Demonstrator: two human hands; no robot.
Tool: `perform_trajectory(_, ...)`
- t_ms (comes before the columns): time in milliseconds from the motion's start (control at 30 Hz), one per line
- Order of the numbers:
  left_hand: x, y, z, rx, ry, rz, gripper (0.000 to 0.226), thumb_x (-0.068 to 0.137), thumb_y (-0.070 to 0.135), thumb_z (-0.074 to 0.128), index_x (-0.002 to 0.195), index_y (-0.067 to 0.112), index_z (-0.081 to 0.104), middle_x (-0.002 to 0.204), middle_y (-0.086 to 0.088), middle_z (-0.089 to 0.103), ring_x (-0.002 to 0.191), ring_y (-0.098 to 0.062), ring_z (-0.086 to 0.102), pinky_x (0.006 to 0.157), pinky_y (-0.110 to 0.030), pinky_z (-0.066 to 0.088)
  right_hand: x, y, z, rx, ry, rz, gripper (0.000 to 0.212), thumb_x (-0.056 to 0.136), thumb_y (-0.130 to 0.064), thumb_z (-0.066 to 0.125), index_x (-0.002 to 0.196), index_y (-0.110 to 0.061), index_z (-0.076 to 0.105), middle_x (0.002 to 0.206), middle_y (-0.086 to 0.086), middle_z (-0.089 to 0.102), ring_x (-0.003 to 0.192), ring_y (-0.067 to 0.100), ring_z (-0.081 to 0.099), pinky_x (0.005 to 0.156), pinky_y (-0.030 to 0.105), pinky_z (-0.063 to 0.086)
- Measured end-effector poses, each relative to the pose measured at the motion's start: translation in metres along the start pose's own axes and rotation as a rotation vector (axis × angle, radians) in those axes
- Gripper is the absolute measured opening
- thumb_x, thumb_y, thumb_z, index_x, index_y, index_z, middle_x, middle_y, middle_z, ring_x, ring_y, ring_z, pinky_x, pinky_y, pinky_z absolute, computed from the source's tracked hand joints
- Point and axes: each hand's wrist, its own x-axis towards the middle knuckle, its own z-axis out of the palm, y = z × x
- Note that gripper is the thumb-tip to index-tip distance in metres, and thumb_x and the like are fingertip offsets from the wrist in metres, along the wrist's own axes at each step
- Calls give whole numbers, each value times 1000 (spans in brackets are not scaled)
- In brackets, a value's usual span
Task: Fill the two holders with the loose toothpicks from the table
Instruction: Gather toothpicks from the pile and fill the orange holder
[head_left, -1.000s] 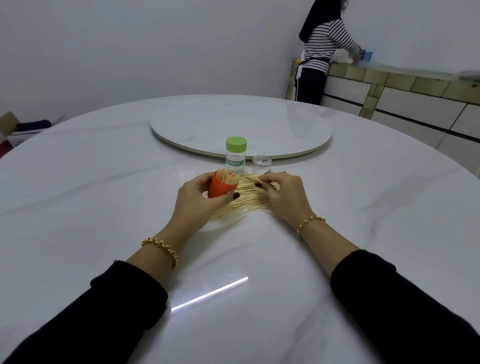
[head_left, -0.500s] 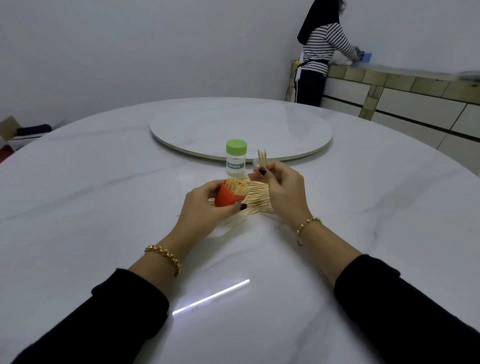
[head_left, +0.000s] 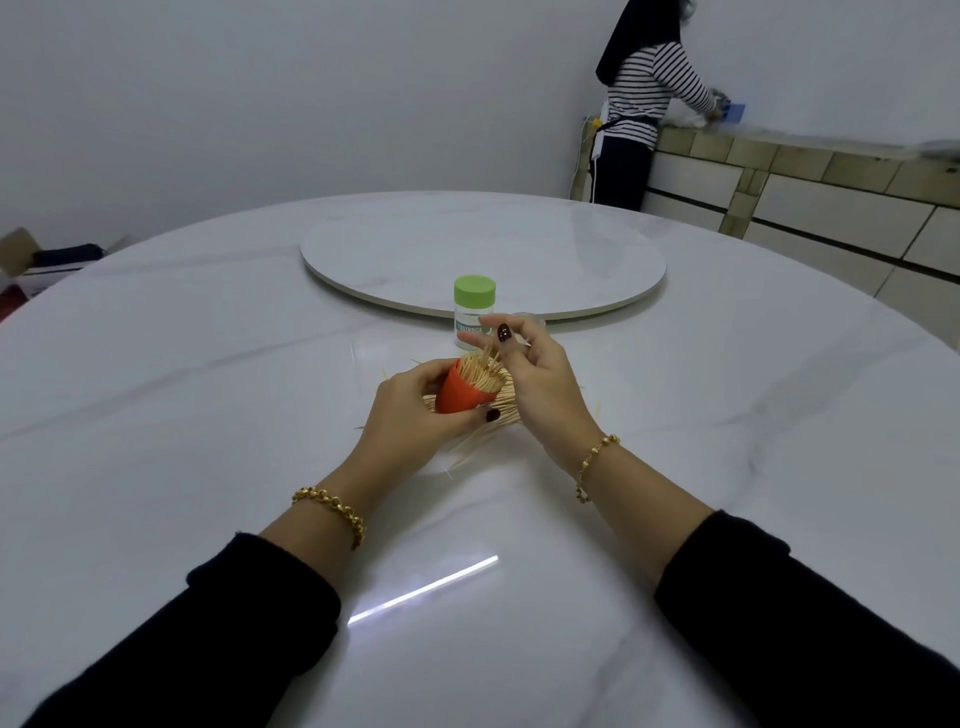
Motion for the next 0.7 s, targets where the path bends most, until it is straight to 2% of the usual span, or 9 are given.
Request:
perform_trajectory(100, 0, 1, 0, -4, -1, 4, 49, 70, 18, 83, 116, 19, 65, 106, 5, 69, 99, -7, 63, 82, -14, 50, 1, 2, 0, -37, 48, -15, 22, 103, -14, 35, 116, -16, 53, 113, 6, 69, 111, 15, 62, 98, 43, 49)
perform_trajectory(200, -1, 2, 0, 0, -4, 8, 49, 70, 18, 83, 116, 20, 64, 106, 6, 68, 99, -6, 63, 80, -11, 49, -2, 4, -1, -84, 62, -56, 26, 104, -13, 32, 117, -19, 53, 117, 3, 66, 112, 10, 61, 100, 39, 47)
perform_trajectory(333, -3, 5, 0, -6, 7, 28, 47, 69, 17, 83, 112, 25, 64, 102, 11, 68, 97, -2, 62, 78, -7, 47, -6, 11, 0, -199, 1, -66, 32, 104, -23, 32, 123, -18, 57, 117, -4, 64, 110, 0, 58, 101, 28, 44)
perform_trajectory(500, -4, 7, 1, 7, 13, 55, 50, 68, 19, 83, 114, 23, 66, 102, 11, 69, 98, 1, 62, 80, -6, 45, -6, 15, -1, -247, -76, 24, 44, 96, -31, 33, 132, -17, 55, 126, -5, 60, 120, 4, 53, 109, 37, 38)
perform_trajectory(567, -4, 7, 1, 17, 7, 63, 50, 68, 19, 84, 114, 23, 65, 102, 11, 69, 97, 2, 62, 80, -7, 46, -7, 12, -1, -255, -90, 2, 46, 94, -28, 33, 137, -20, 49, 123, -7, 58, 113, -5, 51, 108, 31, 39)
perform_trajectory(633, -4, 6, 1, 23, 5, 65, 50, 69, 17, 83, 115, 23, 65, 103, 10, 69, 97, 3, 61, 80, -7, 46, -8, 8, -2, -231, -90, -59, 52, 90, -28, 32, 141, -25, 39, 128, -7, 54, 113, -13, 47, 100, 14, 38)
perform_trajectory(700, -4, 6, 0, 28, 8, 63, 50, 70, 17, 83, 116, 22, 64, 104, 10, 68, 97, 1, 61, 79, -6, 46, -10, 3, -3, -235, -80, -155, 53, 90, -23, 31, 143, -29, 32, 134, -5, 50, 120, -10, 44, 96, 7, 35)
